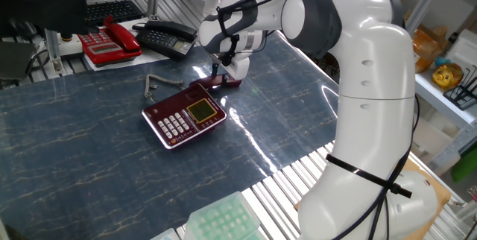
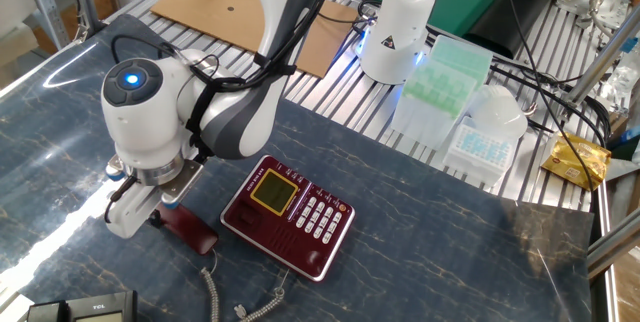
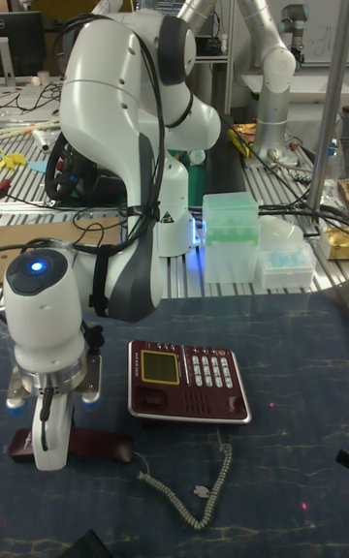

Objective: Place the handset of the telephone on the corresponding phone cradle

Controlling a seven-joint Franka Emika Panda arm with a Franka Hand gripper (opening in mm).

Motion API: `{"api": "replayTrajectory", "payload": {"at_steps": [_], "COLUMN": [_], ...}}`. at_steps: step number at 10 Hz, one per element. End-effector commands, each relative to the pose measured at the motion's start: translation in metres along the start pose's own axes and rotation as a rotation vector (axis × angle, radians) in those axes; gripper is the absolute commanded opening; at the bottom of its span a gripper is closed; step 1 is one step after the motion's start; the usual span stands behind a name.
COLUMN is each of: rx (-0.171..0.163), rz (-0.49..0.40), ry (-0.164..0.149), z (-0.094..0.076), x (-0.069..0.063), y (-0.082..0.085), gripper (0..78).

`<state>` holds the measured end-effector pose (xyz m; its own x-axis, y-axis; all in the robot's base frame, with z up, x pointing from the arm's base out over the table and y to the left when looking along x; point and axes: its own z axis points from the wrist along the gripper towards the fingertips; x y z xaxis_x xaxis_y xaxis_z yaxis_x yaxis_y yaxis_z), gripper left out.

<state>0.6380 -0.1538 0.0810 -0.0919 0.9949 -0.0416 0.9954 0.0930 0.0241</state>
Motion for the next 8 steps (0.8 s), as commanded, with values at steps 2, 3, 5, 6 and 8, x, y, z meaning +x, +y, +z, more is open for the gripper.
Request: {"api": "replayTrajectory", "payload": {"at_steps": [2, 3, 5, 6, 8], "rx": [0.015, 0.015, 0.015, 0.015, 0.039], "rz": [-0.01, -0.01, -0.01, -0.01, -0.063], "ry": [0.004, 0.004, 0.004, 0.004, -0.007], "z": [-0.001, -0.001, -0.001, -0.001, -0.037], "x": [-0.001, -0.001, -0.001, -0.001, -0.009], "y": [0.001, 0.001, 0.001, 0.001, 0.0], "gripper": [1.3, 1.3, 1.3, 1.3, 1.3]}}
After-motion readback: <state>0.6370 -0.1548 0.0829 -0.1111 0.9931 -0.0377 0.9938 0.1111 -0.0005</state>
